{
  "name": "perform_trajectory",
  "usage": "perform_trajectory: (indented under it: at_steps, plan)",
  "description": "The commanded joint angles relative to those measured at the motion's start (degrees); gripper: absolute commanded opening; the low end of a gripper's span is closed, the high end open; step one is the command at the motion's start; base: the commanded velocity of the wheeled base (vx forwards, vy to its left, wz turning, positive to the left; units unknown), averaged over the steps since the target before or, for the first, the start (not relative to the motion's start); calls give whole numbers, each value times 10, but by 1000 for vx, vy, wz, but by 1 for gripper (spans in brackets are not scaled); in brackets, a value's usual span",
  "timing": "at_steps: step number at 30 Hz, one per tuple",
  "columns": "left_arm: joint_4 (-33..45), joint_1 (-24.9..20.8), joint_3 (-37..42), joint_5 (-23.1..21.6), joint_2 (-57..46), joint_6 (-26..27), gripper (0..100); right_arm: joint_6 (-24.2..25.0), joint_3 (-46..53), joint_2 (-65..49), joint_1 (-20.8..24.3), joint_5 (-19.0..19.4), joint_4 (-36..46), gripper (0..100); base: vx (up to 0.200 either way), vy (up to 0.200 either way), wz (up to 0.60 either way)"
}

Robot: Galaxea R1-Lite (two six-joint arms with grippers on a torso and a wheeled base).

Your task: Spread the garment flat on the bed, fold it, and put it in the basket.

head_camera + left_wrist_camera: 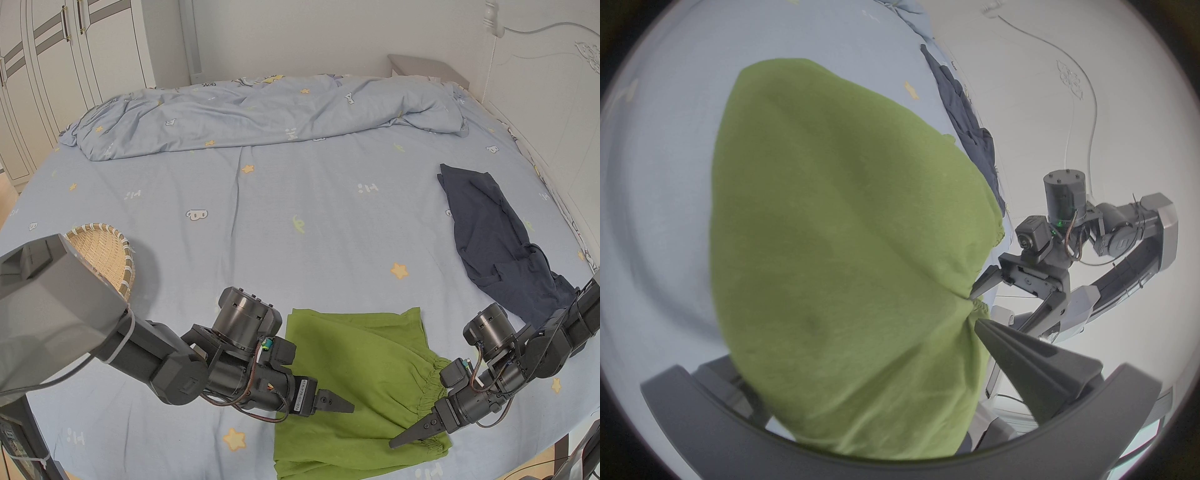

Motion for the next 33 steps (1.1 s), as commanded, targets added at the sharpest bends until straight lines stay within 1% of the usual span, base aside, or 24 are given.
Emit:
perform_trajectory:
  at_steps: [1, 3, 4, 9, 13, 15, 16, 17, 18, 19, 20, 21, 23, 27, 29, 33]
  plan:
    - [-13, -19, -5, 0, 5, -21, 100, 1, 14, 2, -4, -1, -16, 100, 0, 0, 0]
    - [-14, -20, -3, 0, 7, -22, 100, 2, 14, 1, -4, 1, -16, 100, 0, 0, 0]
    - [-14, -20, -3, 0, 7, -22, 0, 2, 14, 1, -4, 1, -16, 100, 0, 0, 0]
    - [-14, -14, 7, 1, -8, -31, 0, 6, 8, -21, -6, 0, -18, 100, 0, 0, 0]
    - [-14, -1, 26, 5, -51, -41, 0, 42, -14, -66, -21, 0, -26, 100, 0, 0, 0]
    - [-13, 9, 27, 5, -83, -63, 0, 65, -36, -97, -33, -2, -33, 100, 0, 0, 0]
    - [-11, 14, 25, 7, -95, -80, 0, 73, -51, -111, -39, -3, -34, 100, 0, 0, 0]
    - [-11, 15, 24, 8, -98, -86, 0, 75, -55, -115, -41, -3, -33, 100, 0, 0, 0]
    - [-11, 21, 17, 12, -113, -112, 0, 85, -78, -132, -49, -2, -31, 100, 0, 0, 0]
    - [-11, 22, 15, 12, -115, -115, 0, 86, -80, -134, -50, -2, -31, 100, 0, 0, 0]
    - [-8, 37, 5, 21, -129, -135, 0, 92, -114, -150, -66, -2, -21, 100, 0, 0, 0]
    - [-8, 37, 5, 21, -129, -135, 0, 92, -114, -150, -66, -2, -21, 100, 0, 0, 0]
    - [-5, 54, 4, 36, -146, -139, 0, 93, -144, -159, -87, -2, 5, 100, 0, 0, 0]
    - [15, 74, 4, 39, -164, -136, 0, 92, -143, -167, -115, 2, 14, 100, 0, 0, 0]
    - [16, 76, 4, 39, -165, -135, 0, 92, -143, -167, -118, 2, 14, 100, 0, 0, 0]
    - [19, 79, 12, 39, -169, -95, 0, 92, -141, -167, -119, 2, 17, 100, 0, 0, 0]
